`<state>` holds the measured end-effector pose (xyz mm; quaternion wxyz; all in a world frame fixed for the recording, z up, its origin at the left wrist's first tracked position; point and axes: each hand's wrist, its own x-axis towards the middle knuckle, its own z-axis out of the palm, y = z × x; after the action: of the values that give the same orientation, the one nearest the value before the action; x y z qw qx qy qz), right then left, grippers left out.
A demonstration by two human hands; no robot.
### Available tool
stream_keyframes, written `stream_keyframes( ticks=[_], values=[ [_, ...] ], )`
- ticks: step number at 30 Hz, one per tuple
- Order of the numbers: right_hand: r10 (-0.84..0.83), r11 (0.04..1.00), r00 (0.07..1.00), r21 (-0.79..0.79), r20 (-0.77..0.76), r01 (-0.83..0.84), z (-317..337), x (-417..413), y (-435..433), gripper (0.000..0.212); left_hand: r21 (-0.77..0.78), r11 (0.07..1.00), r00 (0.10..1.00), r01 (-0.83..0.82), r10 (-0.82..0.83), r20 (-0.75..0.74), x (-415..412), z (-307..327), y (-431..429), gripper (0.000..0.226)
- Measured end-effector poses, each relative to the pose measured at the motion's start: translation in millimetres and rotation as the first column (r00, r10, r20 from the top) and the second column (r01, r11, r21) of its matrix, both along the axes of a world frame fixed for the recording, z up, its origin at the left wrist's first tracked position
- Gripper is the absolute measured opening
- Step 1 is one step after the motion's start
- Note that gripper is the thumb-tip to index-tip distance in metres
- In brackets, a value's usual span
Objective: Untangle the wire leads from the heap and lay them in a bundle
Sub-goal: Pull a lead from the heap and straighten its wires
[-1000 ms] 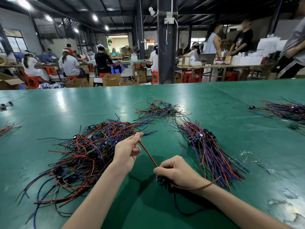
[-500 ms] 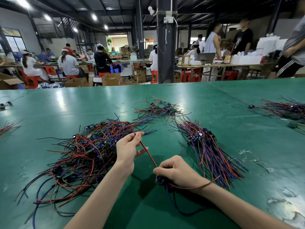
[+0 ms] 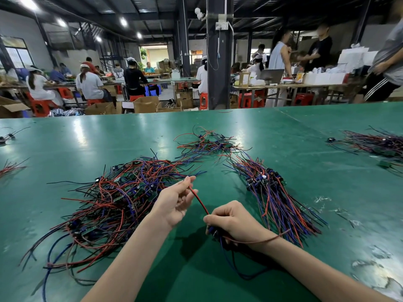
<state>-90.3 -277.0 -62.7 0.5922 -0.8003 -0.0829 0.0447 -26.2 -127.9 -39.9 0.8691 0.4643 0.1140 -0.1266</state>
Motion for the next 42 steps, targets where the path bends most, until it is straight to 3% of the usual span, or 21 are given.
stream_keyframes(
  ticks=[4,6,9,12,17,25,31,37,42],
  values=[
    [-0.001,1.0,0.999,0.011,-0.047,0.001,0,2,-2,0.029,-0.136,0.984,0.989,0.115,-0.126,-0.075,-3,1,-2,0.029],
    [0.002,1.0,0.999,0.003,-0.041,-0.002,0,1,-1,0.029,-0.115,0.987,0.991,0.116,-0.123,-0.059,-4,1,-3,0.029],
    [0.02,0.999,1.0,-0.025,-0.021,-0.02,-1,-1,-1,0.031,0.102,0.994,0.991,-0.033,0.019,0.133,1,-2,-1,0.016],
    [0.039,0.999,0.998,0.02,-0.051,-0.039,-1,-2,0,0.034,0.231,0.947,0.917,-0.222,0.122,0.38,6,-10,2,0.014],
    [0.115,0.992,0.993,0.052,-0.039,-0.113,1,-9,4,0.03,0.404,0.857,0.834,-0.321,0.054,0.549,5,-23,-3,0.013],
    [0.108,0.993,0.994,0.041,-0.013,-0.107,0,-8,2,0.028,0.39,0.864,0.854,-0.318,0.083,0.513,9,-27,-3,0.01],
    [0.077,0.994,0.997,0.079,0.029,-0.079,-3,-7,3,0.029,0.257,0.937,0.927,-0.237,0.139,0.348,10,-21,-2,0.008],
    [0.007,0.996,0.998,0.093,0.066,-0.013,-3,-2,-1,0.029,0.139,0.989,0.961,-0.05,0.01,0.278,3,-13,-9,0.033],
    [-0.135,0.974,0.988,0.195,0.075,0.118,-1,6,-5,0.026,0.2,0.968,0.945,0.148,-0.198,0.26,-5,-14,-14,0.028]
  ],
)
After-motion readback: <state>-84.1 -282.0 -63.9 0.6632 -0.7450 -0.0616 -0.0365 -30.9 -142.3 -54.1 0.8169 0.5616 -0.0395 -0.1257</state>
